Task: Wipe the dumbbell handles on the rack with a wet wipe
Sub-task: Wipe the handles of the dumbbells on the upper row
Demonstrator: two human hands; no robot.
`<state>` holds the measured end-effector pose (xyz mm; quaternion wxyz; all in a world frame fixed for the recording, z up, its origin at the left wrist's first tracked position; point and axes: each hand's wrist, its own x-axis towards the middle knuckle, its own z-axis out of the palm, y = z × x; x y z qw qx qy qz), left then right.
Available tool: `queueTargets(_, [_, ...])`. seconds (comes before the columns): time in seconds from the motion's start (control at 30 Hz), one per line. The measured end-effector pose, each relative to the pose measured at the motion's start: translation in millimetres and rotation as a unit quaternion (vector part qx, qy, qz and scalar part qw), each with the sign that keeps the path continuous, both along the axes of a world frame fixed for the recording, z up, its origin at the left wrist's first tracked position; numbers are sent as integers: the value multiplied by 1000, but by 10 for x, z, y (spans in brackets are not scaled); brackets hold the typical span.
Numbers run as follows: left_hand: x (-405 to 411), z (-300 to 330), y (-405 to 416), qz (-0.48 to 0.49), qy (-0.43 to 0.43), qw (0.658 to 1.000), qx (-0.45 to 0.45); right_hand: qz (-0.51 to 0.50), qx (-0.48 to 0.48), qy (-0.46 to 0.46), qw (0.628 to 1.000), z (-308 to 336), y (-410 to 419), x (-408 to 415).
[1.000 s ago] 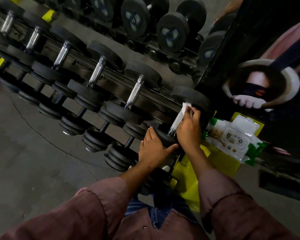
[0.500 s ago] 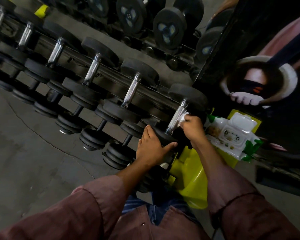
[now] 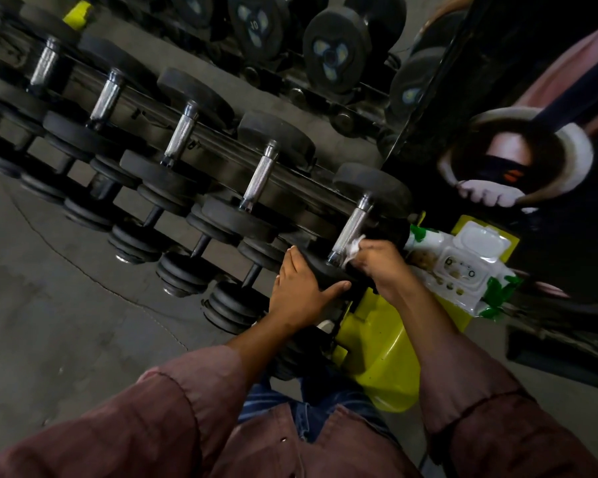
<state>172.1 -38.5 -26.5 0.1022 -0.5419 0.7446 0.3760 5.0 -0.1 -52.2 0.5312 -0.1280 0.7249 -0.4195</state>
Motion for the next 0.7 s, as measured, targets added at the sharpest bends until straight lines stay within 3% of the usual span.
queueTargets(0.37, [11, -30, -12, -5, 15, 1000, 6, -56, 25, -88, 994, -127, -56, 17])
queueTargets(0.57, [32, -52, -11, -15, 17, 1000, -2, 31, 40, 30, 998, 33, 30, -28])
queueTargets(0.7, [42, -72, -10, -12, 19, 1000, -6, -31, 10, -9, 999, 139, 51, 5])
